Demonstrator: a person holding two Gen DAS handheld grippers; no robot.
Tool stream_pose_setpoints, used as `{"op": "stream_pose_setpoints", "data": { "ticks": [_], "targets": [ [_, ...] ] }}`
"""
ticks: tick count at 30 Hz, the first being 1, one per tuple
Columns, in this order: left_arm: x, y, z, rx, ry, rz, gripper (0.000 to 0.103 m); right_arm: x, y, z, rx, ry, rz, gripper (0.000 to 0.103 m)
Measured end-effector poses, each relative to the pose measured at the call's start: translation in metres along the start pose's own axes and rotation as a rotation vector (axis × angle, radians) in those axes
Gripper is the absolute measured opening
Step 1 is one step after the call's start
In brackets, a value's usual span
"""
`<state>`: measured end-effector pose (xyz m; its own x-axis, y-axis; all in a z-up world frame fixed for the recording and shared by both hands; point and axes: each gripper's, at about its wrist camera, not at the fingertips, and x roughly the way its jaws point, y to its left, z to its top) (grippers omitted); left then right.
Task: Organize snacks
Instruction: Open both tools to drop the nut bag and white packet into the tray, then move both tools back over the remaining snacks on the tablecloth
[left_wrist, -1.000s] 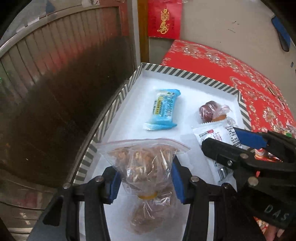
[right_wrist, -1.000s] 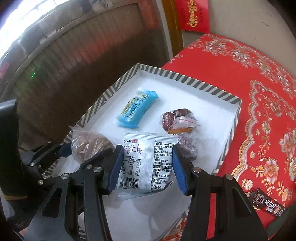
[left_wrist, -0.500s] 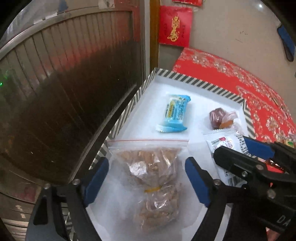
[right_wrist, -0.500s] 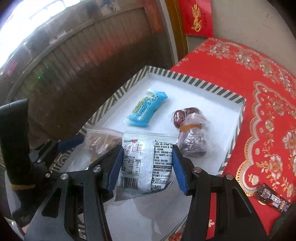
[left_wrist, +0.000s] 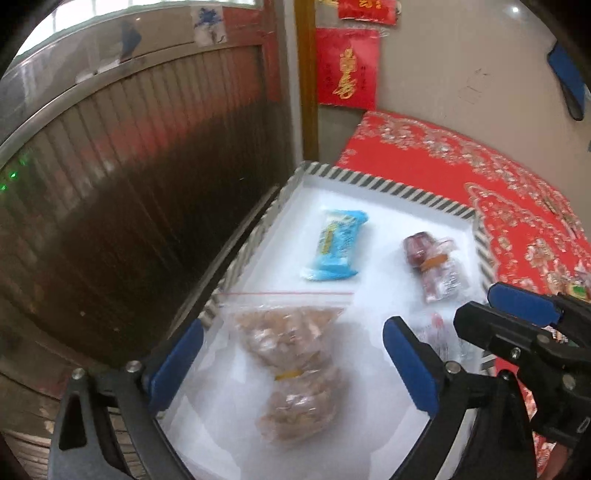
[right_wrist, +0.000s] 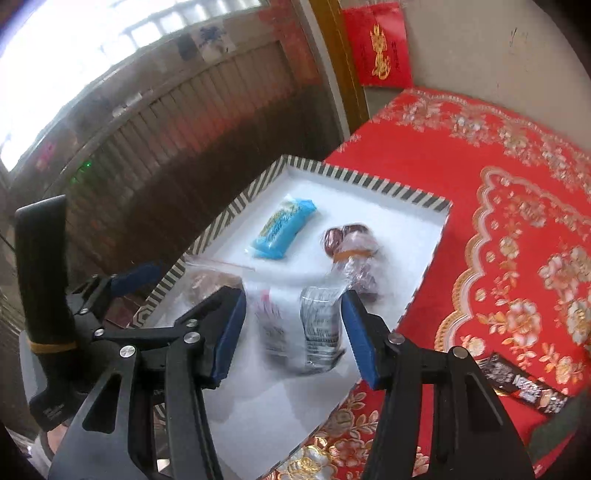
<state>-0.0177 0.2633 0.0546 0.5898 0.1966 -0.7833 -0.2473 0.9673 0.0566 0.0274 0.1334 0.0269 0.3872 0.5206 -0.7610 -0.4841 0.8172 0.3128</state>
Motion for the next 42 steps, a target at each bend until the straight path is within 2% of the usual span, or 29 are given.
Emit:
{"op": "stream_pose_setpoints", "data": {
  "ticks": [3,6,9,15,20,24,29,32,36,42],
  "targets": [
    [0.002,0.012,-0.002,-0.038,0.015,-0.002,0.099,0.01,-0.001,-0.002,0.018,0.031,0.02,0.054],
    [-0.001,0.017,-0.001,-0.06,0.008,-0.005,0.099,0.005,-0.002,-0.004,0.019,0.008,0.015,0.054],
    [-0.006,0.008,0.0,-0.059,0.001,-0.047,0.099,-0.007,-0.008,-0.007,0.034,-0.014,0.014,0.054],
    [-0.02,-0.043,0.001,0.03,-0.017,-0.147,0.099,-0.038,-0.034,-0.027,0.045,-0.044,-0.084,0.054],
    [-0.031,-0.093,0.002,0.122,-0.02,-0.24,0.1,-0.075,-0.075,-0.047,0.112,-0.07,-0.153,0.054],
    [-0.035,-0.135,0.004,0.2,-0.008,-0.3,0.1,-0.108,-0.114,-0.063,0.175,-0.088,-0.243,0.054],
    [-0.033,-0.179,0.004,0.261,0.023,-0.341,0.1,-0.146,-0.168,-0.09,0.287,-0.102,-0.328,0.054],
    [-0.028,-0.201,0.001,0.283,0.06,-0.367,0.1,-0.159,-0.185,-0.105,0.32,-0.089,-0.366,0.054],
    [-0.024,-0.226,-0.003,0.315,0.088,-0.385,0.1,-0.162,-0.198,-0.128,0.344,-0.052,-0.377,0.054],
    [-0.007,-0.256,0.0,0.377,0.133,-0.378,0.1,-0.173,-0.217,-0.148,0.425,-0.062,-0.369,0.054]
  ]
}}
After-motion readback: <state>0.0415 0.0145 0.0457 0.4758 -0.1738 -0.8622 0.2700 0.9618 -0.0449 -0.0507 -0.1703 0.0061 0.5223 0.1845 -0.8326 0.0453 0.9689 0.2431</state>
